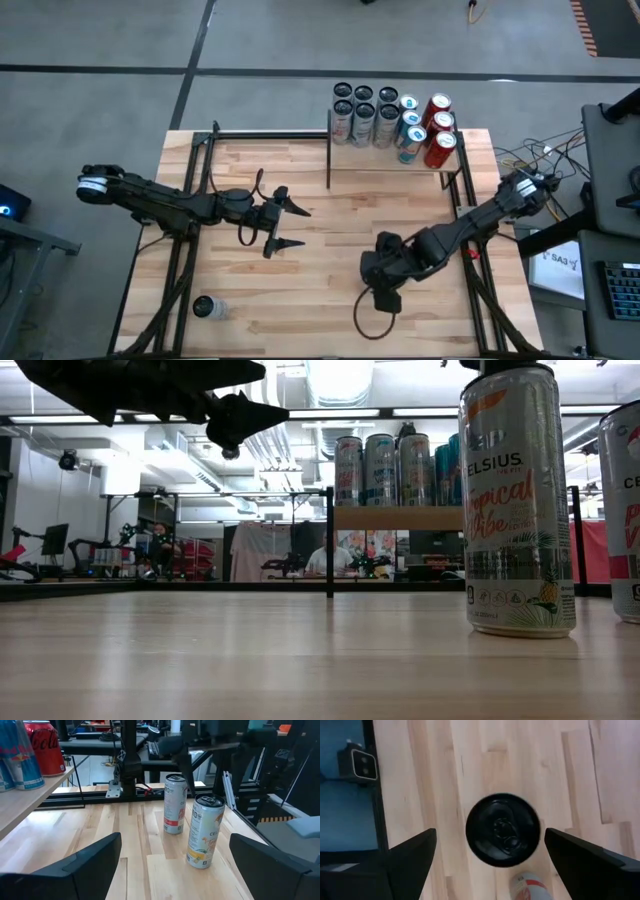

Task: Place canned beverage on shelf
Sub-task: Put the white yellow soda can on the shelf aligned with the other white yellow soda cans

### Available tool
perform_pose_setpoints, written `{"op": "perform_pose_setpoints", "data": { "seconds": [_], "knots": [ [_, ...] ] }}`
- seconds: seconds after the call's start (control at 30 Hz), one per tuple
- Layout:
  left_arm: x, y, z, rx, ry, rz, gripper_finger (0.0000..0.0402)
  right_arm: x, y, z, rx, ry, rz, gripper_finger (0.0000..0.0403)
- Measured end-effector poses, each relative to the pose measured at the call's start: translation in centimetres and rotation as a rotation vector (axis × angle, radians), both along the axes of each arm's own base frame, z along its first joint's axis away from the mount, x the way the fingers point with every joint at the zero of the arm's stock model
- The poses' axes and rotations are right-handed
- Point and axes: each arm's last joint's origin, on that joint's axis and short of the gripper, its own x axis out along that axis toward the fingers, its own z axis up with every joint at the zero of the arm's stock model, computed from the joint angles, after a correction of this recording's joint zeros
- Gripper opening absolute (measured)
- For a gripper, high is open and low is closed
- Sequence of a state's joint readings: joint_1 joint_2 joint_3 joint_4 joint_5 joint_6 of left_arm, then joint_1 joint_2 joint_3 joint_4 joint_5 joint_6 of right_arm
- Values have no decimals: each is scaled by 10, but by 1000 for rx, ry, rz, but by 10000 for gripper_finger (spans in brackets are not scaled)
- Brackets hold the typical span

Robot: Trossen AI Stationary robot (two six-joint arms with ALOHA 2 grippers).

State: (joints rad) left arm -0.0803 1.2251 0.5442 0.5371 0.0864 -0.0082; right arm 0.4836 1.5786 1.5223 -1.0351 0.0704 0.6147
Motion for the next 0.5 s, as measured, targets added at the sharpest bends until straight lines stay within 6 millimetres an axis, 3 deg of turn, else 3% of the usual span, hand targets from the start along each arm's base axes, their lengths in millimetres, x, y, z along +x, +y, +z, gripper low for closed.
{"op": "perform_pose_setpoints", "data": {
  "seconds": [0.5],
  "knots": [
    [0, 0, 0, 0, -4, -1, 356, 19, 13, -42, -71, 118, 4, 363]
  ]
}}
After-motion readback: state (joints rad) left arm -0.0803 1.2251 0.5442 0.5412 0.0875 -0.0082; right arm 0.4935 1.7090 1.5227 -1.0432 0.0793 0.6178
